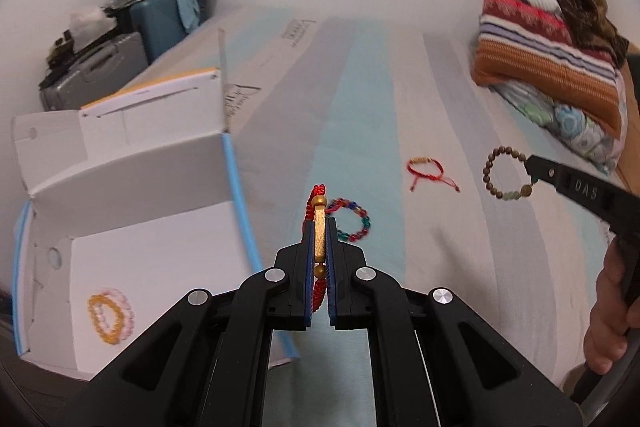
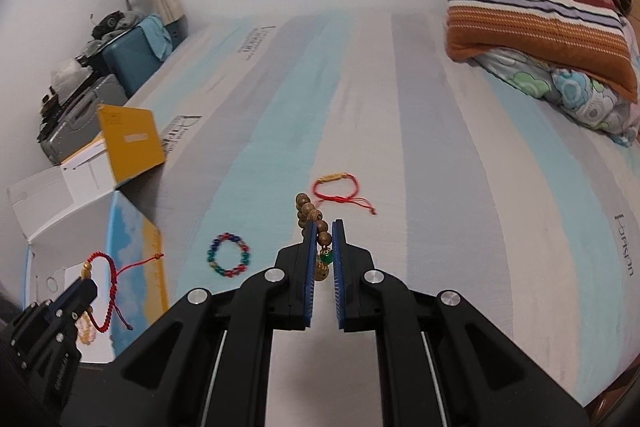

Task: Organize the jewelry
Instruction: 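Carry the red cord and wooden bracelets with both tools over the white box, then open both tools to drop the bracelets into the box, then move both tools back over the bed toward the last two bracelets, then grasp the multicolour bead bracelet with the left tool while the right tool grasps the red cord bracelet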

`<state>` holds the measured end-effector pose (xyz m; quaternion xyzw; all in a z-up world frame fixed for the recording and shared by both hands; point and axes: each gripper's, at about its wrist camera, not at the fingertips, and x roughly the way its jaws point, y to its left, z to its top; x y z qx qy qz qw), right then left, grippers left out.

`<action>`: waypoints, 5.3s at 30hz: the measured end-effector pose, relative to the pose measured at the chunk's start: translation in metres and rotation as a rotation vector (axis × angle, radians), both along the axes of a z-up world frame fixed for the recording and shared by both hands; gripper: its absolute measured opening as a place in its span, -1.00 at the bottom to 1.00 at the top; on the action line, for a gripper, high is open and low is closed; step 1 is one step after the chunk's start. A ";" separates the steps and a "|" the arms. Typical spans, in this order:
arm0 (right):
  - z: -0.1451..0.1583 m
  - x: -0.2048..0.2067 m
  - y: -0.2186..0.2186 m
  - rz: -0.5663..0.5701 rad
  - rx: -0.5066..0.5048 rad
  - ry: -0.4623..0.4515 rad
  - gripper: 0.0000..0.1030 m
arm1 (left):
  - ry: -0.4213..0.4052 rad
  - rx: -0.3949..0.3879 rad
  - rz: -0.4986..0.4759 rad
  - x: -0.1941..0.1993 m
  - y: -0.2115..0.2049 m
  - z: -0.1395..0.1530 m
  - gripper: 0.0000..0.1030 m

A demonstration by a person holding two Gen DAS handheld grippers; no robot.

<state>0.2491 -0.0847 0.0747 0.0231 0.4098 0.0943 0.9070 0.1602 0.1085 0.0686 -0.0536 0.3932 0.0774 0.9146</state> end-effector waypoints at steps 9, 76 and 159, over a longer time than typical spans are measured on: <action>0.020 -0.028 0.052 0.092 -0.001 -0.041 -0.86 | -0.031 0.026 0.087 -0.033 0.043 0.020 -0.92; -0.065 -0.092 0.275 0.480 -0.154 0.047 0.01 | 0.094 0.043 0.359 -0.110 0.204 -0.049 -0.04; -0.171 0.200 0.000 -0.020 -0.129 0.264 -0.23 | 0.208 0.014 -0.076 0.140 -0.050 -0.165 0.13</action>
